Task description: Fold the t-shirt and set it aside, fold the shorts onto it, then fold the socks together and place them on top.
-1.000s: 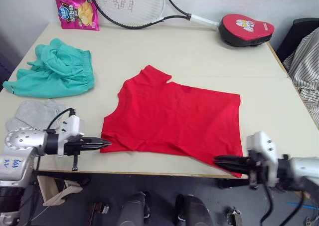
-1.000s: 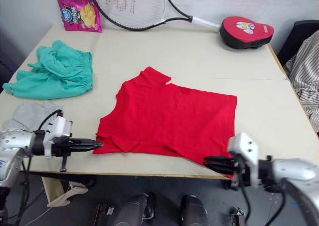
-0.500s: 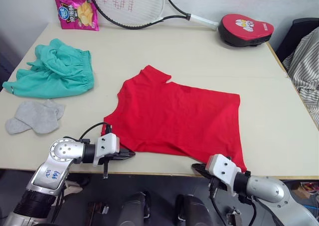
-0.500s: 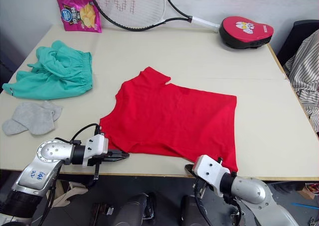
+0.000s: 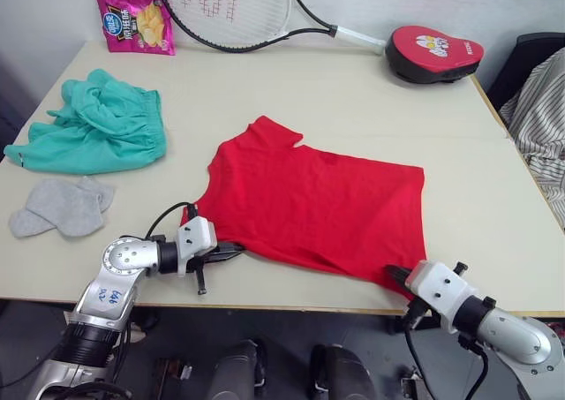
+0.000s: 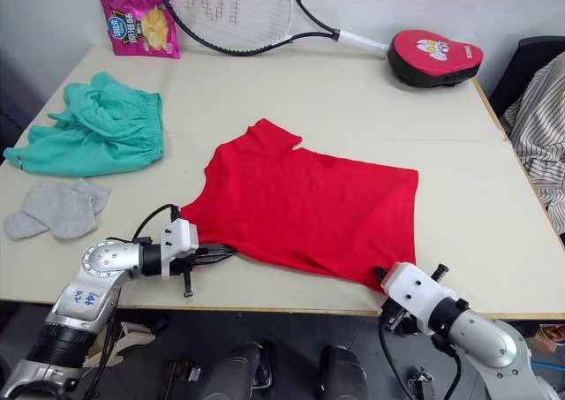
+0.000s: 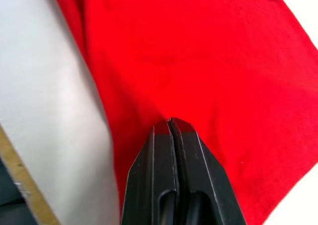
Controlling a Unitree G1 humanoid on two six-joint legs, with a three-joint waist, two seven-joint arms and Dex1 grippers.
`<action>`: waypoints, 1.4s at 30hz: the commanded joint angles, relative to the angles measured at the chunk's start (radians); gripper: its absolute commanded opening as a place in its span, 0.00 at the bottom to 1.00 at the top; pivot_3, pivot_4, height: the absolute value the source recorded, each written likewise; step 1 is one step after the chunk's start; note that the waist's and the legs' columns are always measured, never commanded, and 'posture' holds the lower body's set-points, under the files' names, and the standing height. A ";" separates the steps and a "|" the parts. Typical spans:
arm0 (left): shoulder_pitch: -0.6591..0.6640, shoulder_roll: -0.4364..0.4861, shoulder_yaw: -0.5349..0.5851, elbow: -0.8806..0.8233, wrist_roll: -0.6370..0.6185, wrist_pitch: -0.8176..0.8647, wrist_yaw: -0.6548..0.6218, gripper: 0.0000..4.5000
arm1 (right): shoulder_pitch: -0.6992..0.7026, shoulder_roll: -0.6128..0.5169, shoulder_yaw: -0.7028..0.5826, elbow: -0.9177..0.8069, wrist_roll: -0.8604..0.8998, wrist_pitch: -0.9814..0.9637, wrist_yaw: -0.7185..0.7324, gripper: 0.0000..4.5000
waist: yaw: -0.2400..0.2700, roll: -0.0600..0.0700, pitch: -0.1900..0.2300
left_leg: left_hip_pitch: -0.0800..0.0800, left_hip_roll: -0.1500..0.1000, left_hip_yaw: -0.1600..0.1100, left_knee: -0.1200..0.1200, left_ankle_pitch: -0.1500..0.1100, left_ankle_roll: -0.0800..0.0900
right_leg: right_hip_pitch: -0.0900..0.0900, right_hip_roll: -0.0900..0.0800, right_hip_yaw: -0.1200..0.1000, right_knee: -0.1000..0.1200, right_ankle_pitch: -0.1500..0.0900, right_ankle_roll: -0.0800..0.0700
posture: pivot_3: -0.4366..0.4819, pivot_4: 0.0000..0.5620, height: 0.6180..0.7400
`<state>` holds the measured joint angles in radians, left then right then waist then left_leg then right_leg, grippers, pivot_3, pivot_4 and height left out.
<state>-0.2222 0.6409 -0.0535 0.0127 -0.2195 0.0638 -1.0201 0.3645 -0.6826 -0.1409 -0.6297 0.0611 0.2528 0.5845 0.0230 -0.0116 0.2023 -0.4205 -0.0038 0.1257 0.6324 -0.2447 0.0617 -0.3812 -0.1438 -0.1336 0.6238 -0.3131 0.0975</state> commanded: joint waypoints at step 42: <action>0.017 0.059 0.091 -0.148 -0.185 0.145 -0.065 0.00 | 0.220 -0.115 -0.329 0.263 0.215 -0.111 0.444 0.01 | 0.000 0.002 -0.003 | 0.011 0.001 0.005 -0.005 -0.005 -0.001 | 0.006 -0.001 0.007 -0.004 -0.001 -0.001 | 0.48 0.27 1.00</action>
<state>-0.1953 0.7014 0.0322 -0.1361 -0.4131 0.2261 -1.0919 0.5915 -0.7869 -0.4811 -0.3764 0.2650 0.1558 1.0131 0.0233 -0.0099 0.1996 -0.4093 -0.0027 0.1310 0.6272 -0.2493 0.0608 -0.3750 -0.1446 -0.1265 0.6201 -0.3141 0.0967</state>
